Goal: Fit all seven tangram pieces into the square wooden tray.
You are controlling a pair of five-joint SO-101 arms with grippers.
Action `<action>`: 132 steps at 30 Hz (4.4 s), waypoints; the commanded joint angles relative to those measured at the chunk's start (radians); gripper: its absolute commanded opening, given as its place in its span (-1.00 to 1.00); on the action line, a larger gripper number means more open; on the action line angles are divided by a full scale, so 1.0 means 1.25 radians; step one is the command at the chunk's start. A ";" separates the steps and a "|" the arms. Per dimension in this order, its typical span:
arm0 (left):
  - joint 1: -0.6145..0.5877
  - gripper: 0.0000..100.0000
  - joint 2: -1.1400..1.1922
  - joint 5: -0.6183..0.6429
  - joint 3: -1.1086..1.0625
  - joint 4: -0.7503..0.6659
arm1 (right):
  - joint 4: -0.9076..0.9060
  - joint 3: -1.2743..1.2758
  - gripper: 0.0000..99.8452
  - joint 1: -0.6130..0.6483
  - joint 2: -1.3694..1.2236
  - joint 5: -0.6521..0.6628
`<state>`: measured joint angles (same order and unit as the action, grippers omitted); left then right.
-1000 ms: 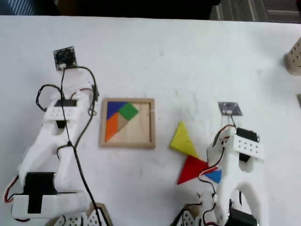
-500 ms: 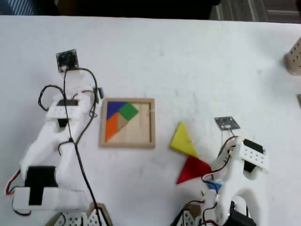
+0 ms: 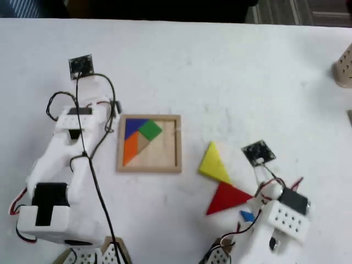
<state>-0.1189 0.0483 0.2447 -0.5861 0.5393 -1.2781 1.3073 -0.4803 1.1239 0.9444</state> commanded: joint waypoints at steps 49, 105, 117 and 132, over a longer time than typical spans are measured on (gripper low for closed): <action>0.018 -0.61 -0.001 -0.009 0.049 0.004 | -0.357 -0.730 -0.97 -0.094 -0.997 0.346; 0.014 -0.61 -0.006 -0.010 0.043 0.005 | 0.164 -0.432 -0.96 0.171 -0.843 0.012; 0.017 -0.61 -0.006 -0.010 0.044 0.005 | -0.091 -0.490 -0.96 0.287 -0.835 -0.045; 0.015 -0.61 -0.006 -0.010 0.045 0.005 | 0.091 -0.416 -0.96 0.404 -0.843 -0.160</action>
<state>-0.1189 0.0514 0.2432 -0.5861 0.5393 -1.2704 0.7871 -0.0015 0.0560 0.8170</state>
